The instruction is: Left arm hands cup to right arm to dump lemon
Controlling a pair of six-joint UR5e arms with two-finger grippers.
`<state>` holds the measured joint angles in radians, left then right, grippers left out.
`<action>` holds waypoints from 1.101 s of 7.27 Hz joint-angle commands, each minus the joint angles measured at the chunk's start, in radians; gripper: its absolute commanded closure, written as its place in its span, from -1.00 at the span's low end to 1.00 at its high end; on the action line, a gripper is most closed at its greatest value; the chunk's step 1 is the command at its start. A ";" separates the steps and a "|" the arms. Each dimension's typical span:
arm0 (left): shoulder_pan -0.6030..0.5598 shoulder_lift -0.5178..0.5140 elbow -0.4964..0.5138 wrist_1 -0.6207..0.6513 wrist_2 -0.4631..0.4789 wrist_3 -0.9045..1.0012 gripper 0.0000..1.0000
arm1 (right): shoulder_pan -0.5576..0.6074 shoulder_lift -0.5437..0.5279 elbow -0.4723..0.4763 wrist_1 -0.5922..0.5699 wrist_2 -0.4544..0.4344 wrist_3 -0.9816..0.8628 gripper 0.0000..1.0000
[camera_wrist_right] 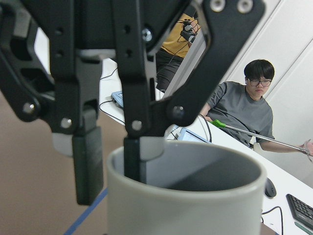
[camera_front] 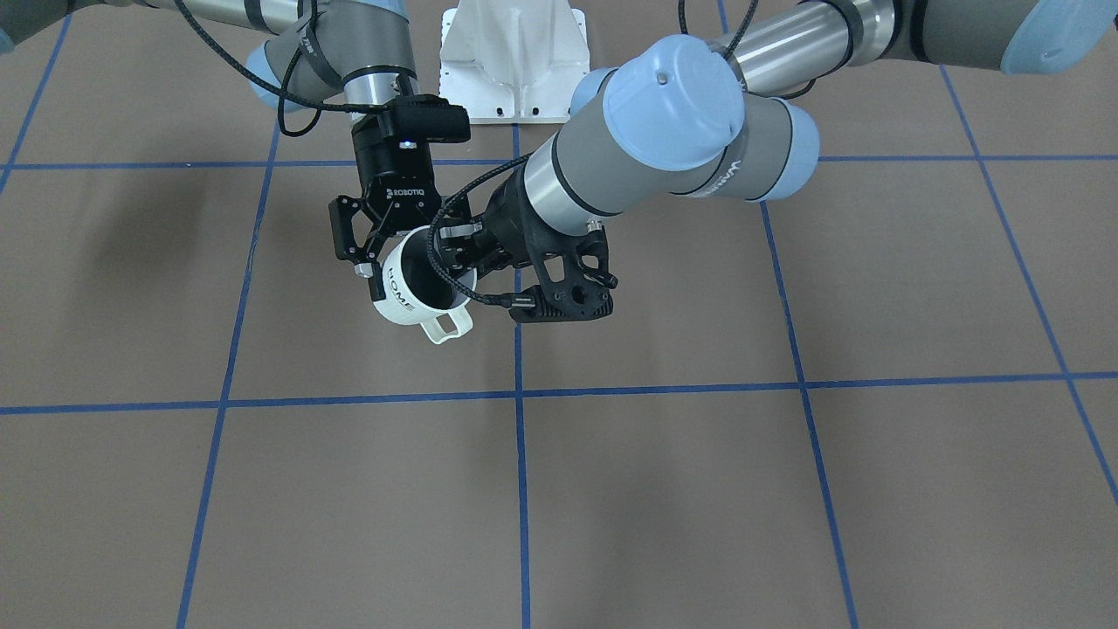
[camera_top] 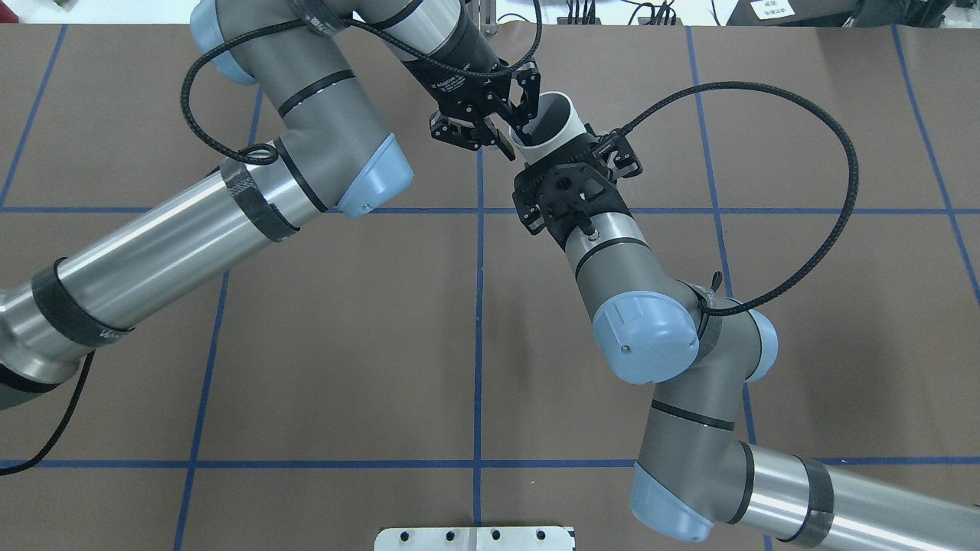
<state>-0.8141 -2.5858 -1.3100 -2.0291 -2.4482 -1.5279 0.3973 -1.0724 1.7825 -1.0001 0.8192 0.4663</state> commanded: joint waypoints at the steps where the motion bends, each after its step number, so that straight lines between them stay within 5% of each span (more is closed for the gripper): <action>1: 0.007 0.000 0.000 0.001 0.002 0.000 0.37 | 0.000 0.000 0.000 0.000 0.000 0.000 0.83; 2: 0.013 0.000 0.000 0.000 0.002 0.000 0.75 | 0.000 0.000 0.000 0.000 0.000 0.002 0.36; 3: 0.018 0.000 -0.002 -0.011 0.002 0.000 1.00 | 0.001 0.000 0.001 0.002 0.000 0.015 -0.99; 8: 0.013 0.009 0.001 -0.030 0.000 -0.002 1.00 | -0.002 -0.009 0.002 0.002 0.000 0.058 -1.00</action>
<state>-0.7976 -2.5801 -1.3097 -2.0584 -2.4476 -1.5306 0.3968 -1.0782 1.7832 -0.9986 0.8204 0.5239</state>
